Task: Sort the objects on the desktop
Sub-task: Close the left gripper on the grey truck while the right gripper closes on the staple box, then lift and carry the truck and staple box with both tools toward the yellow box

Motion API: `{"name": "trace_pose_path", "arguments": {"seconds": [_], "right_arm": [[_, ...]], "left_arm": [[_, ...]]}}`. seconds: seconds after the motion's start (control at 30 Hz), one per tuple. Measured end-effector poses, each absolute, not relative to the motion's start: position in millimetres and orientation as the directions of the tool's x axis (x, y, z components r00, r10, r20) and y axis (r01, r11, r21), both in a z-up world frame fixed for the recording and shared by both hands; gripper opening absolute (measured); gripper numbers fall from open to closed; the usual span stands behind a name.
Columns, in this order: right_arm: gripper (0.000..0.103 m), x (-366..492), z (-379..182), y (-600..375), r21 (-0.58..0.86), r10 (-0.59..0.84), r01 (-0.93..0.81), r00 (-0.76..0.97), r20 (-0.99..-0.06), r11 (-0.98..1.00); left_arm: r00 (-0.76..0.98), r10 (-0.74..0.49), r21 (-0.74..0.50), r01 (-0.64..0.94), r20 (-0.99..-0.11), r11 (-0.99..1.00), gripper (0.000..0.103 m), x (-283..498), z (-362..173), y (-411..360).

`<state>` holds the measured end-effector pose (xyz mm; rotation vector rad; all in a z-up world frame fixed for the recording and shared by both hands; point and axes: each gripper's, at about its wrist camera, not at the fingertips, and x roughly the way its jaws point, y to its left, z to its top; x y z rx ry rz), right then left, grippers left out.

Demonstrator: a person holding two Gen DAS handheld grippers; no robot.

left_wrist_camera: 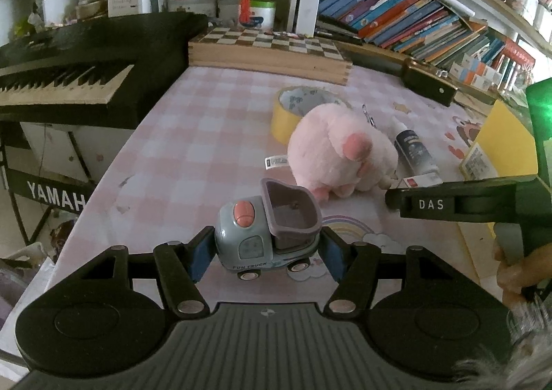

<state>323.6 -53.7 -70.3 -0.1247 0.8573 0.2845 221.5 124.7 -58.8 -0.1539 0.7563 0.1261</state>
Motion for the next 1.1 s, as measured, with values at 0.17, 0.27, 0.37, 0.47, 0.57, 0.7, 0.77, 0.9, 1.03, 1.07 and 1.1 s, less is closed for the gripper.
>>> {"name": "trace_pose_path", "arguments": {"seconds": [0.17, 0.27, 0.37, 0.47, 0.57, 0.7, 0.77, 0.9, 1.03, 1.07, 1.1], "right_arm": [[0.054, 314, -60, -57, 0.021, 0.212, -0.294, 0.634, -0.743, 0.955], [0.054, 307, -54, -59, 0.036, 0.227, -0.299, 0.633, -0.740, 0.954], [0.054, 299, -49, -62, 0.050, 0.240, -0.304, 0.629, -0.740, 0.951], [0.054, 291, -44, -64, 0.059, 0.251, -0.309, 0.631, -0.734, 0.949], [0.054, 283, -36, -65, 0.064, 0.261, -0.314, 0.640, -0.723, 0.947], [0.054, 272, -24, -71, 0.078, 0.274, -0.314, 0.650, -0.709, 0.946], [0.054, 265, -18, -74, 0.087, 0.282, -0.314, 0.653, -0.704, 0.945], [0.054, 250, -5, -82, 0.105, 0.297, -0.316, 0.655, -0.695, 0.943], [0.054, 232, 4, -88, 0.120, 0.303, -0.308, 0.658, -0.690, 0.944], [0.054, 227, 5, -89, 0.123, 0.304, -0.307, 0.658, -0.689, 0.944], [0.054, 222, 6, -89, 0.125, 0.305, -0.307, 0.657, -0.690, 0.944]], "left_arm": [[0.733, 0.053, -0.101, -0.165, -0.678, 0.981, 0.061, 215, -51, 125], [0.741, 0.049, -0.105, -0.160, -0.670, 0.981, 0.061, 210, -47, 125], [0.749, 0.045, -0.108, -0.154, -0.661, 0.982, 0.062, 206, -42, 124], [0.757, 0.043, -0.111, -0.152, -0.653, 0.982, 0.061, 201, -36, 123], [0.766, 0.041, -0.117, -0.150, -0.642, 0.982, 0.061, 194, -30, 122], [0.778, 0.026, -0.128, -0.136, -0.627, 0.982, 0.061, 185, -20, 123], [0.785, 0.015, -0.137, -0.127, -0.619, 0.982, 0.061, 181, -14, 122], [0.800, -0.009, -0.155, -0.104, -0.599, 0.982, 0.061, 171, -2, 122], [0.807, -0.031, -0.167, -0.085, -0.590, 0.982, 0.061, 160, 7, 119], [0.809, -0.034, -0.167, -0.079, -0.587, 0.983, 0.061, 156, 8, 118], [0.811, -0.037, -0.167, -0.075, -0.584, 0.983, 0.061, 153, 10, 117]]}}
